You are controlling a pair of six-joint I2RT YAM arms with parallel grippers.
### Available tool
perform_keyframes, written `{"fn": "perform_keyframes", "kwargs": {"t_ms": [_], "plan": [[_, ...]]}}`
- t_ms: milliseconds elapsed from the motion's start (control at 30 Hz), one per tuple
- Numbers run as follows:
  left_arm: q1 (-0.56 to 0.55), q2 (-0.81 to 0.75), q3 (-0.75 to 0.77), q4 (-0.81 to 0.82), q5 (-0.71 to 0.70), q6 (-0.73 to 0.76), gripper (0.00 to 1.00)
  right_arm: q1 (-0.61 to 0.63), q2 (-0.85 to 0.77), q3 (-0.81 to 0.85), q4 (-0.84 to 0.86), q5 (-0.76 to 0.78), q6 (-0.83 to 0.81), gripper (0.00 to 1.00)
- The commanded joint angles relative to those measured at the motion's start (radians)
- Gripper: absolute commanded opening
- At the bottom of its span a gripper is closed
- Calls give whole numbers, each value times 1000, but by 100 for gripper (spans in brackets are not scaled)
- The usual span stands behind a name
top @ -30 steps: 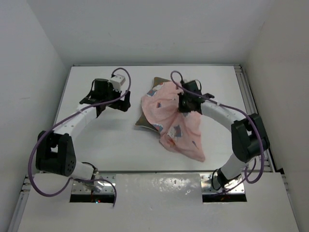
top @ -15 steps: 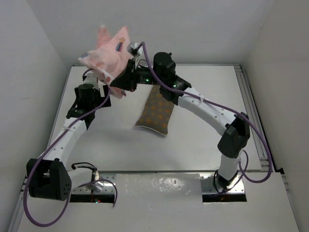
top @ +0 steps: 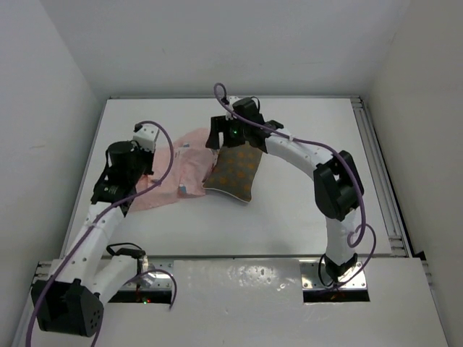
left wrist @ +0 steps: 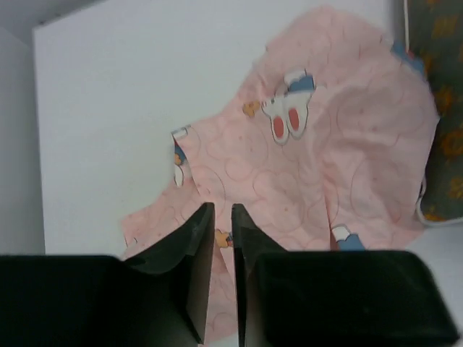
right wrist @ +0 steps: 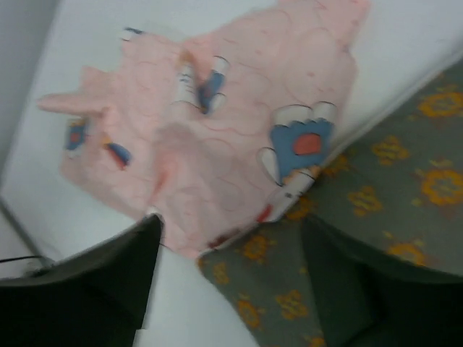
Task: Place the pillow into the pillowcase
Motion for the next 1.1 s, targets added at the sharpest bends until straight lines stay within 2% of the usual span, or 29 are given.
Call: {"fn": "perform_keyframes", "kwargs": {"t_ms": [0,33,67,100,133,167,200,267,333,400,467,500,567,600,667,700,733,867,900,933,967,1000,1033,1067], "plan": [[-9,134,33,-91,27,-26,14,-27,-75,-19,-77,161,8,61],[-9,166,38,-109,-22,-37,23,-30,-96,-60,-87,237,16,29],[-9,202,32,-114,-45,-42,38,-38,-102,-76,-100,270,37,28],[-9,208,21,-116,-47,-12,48,-39,-102,-90,-118,292,42,33],[-9,207,9,-116,-32,12,56,-47,-93,-108,-127,321,48,50],[-9,211,-18,-116,-19,30,73,-45,-80,-111,-141,335,54,93],[-9,217,-32,-114,-15,44,80,-42,-60,-107,-179,355,59,99],[-9,269,-61,-102,-42,43,90,-36,20,-75,-225,372,68,99],[-7,318,-74,-73,-114,6,94,-30,89,-17,-311,376,88,99],[-7,325,-85,-47,-116,-11,95,-27,158,7,-359,382,94,97],[-7,329,-85,-34,-43,-31,93,-27,166,-19,-351,384,91,84],[-7,335,-85,-22,-15,-37,93,-30,157,-63,-329,387,93,64],[-7,363,-89,2,16,-66,93,-48,101,-126,-281,393,96,41],[-9,372,-94,31,16,-74,93,-71,77,-203,-264,390,99,24],[-7,392,-114,62,50,-67,90,-103,21,-283,-235,387,105,11],[-7,398,-120,91,61,-57,86,-125,-43,-365,-213,393,106,0],[-6,408,-135,107,68,-53,80,-171,-76,-404,-209,398,116,0],[-21,426,-170,180,137,4,68,-281,-229,-561,-198,442,82,0],[-29,428,-181,234,148,16,64,-309,-271,-587,-205,450,50,5],[-36,431,-198,252,160,27,54,-324,-288,-590,-209,438,24,51],[-53,432,-207,295,186,41,46,-334,-294,-572,-218,404,-11,76],[-59,434,-213,317,203,41,39,-341,-299,-550,-235,367,-45,91],[-65,437,-204,325,237,39,31,-338,-299,-520,-256,340,-106,99],[-73,435,-189,322,342,38,29,-331,-296,-485,-279,344,-128,99]]}}
